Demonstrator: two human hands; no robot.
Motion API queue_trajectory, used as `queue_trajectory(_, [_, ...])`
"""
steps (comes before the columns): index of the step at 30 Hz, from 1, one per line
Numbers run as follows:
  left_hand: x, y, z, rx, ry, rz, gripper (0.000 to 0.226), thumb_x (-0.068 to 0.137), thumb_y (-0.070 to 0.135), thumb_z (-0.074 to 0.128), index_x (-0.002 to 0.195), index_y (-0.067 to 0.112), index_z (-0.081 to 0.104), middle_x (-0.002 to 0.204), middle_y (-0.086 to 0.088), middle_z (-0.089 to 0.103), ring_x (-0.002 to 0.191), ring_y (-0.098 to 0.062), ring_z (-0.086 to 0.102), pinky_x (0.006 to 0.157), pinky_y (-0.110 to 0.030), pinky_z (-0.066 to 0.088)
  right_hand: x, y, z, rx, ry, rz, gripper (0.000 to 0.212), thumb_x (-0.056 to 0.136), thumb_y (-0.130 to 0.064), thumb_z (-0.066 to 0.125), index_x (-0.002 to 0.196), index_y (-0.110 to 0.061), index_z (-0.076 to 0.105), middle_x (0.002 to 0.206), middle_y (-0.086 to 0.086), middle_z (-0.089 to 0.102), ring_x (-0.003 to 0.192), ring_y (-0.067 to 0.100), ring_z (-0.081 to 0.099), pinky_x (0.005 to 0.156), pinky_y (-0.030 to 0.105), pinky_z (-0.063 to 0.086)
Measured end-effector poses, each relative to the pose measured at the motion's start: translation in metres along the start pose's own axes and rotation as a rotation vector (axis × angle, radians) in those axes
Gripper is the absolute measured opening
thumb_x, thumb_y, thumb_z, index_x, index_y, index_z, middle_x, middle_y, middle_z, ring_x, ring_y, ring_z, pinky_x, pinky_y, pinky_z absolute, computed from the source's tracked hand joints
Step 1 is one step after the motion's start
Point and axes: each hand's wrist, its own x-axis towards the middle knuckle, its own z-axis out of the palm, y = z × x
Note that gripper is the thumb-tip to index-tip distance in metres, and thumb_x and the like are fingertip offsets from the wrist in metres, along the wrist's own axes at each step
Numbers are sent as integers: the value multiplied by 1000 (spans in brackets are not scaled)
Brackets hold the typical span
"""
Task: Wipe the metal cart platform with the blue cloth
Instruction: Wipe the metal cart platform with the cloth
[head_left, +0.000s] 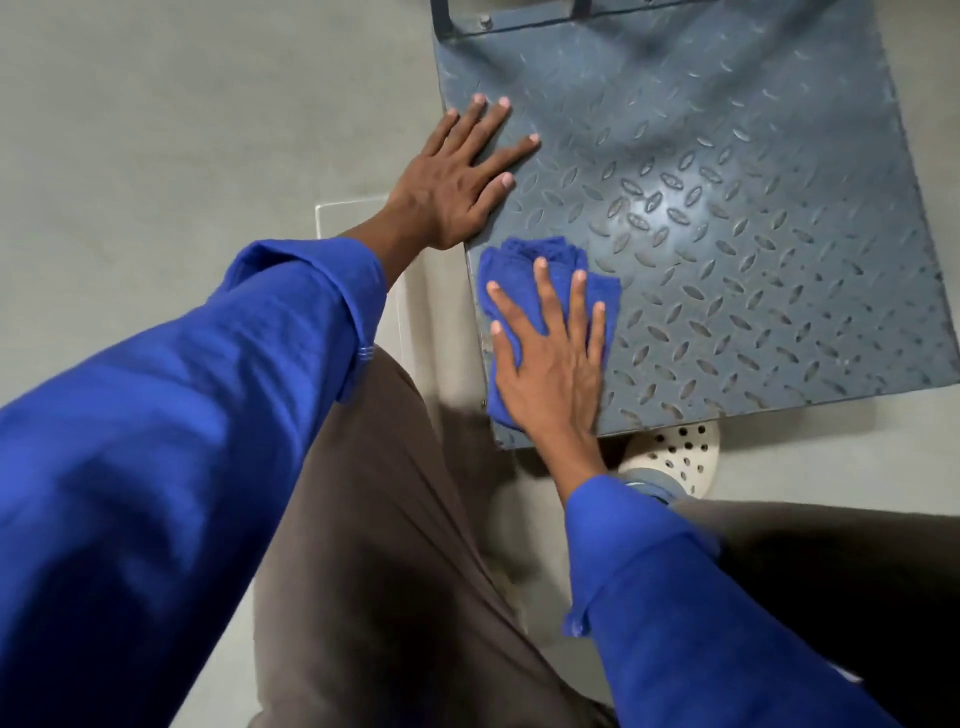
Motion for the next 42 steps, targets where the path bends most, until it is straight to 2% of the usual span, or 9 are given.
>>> queue_trajectory(4, [-17,18,-3,9,-31,91,57,115,48,13,172,43,16,181,-17,8,168,-35,8,133,-60,7,-66,1,3,23,-21,-37,48,112,-52,43,160,-56,39,179,-13,18,168,27,8,135,53,12])
queue_trajectory(11, [-57,44,17,-52,44,253,50,118,45,25,169,46,28,181,-3,17,169,-28,9,135,-54,10,-42,15,-4,6,90,318,50,113,-57,35,162,-55,33,180,-9,16,168,29,7,134,55,12])
queue_trajectory(16, [-56,39,17,-71,55,264,50,118,47,26,168,48,29,181,-2,17,169,-28,8,135,-54,11,-90,6,-2,-48,-16,153,50,114,-57,32,164,-56,27,181,-11,11,168,28,5,135,54,10])
queue_trajectory(20, [-57,46,12,-58,29,239,52,117,50,19,169,47,24,182,-3,15,169,-29,8,135,-55,10,-46,33,-11,-23,93,449,52,112,-59,32,164,-54,30,181,-9,12,168,30,5,132,62,13])
queue_trajectory(25, [-59,54,10,-20,-8,201,55,117,48,18,172,43,18,182,-4,11,169,-31,7,135,-56,9,-69,-25,2,-15,5,78,51,113,-55,33,164,-53,32,181,-8,14,168,33,5,133,58,11])
queue_trajectory(28, [-58,52,6,-37,-41,182,57,116,51,15,172,41,14,182,-4,8,169,-30,4,135,-57,8,-68,-14,1,-32,-25,-1,51,112,-57,32,163,-54,33,180,-9,16,168,31,9,134,55,11])
queue_trajectory(35, [-56,62,5,-30,-40,122,58,115,51,16,172,40,17,182,-6,11,169,-30,7,135,-55,6,-23,92,-27,31,210,693,51,111,-61,31,162,-53,36,180,-6,19,168,33,9,133,59,12])
queue_trajectory(37, [-50,68,7,-34,-31,74,59,115,50,18,172,39,19,182,-8,13,168,-31,10,135,-57,7,-28,60,-21,18,222,633,51,112,-59,33,163,-52,35,180,-4,19,168,35,9,133,59,11])
queue_trajectory(42, [-38,82,7,-66,-77,-21,62,112,47,20,173,34,21,181,-10,12,168,-32,9,134,-60,3,-57,21,-4,-10,41,173,52,112,-60,33,163,-54,32,180,-9,14,168,30,5,135,53,10])
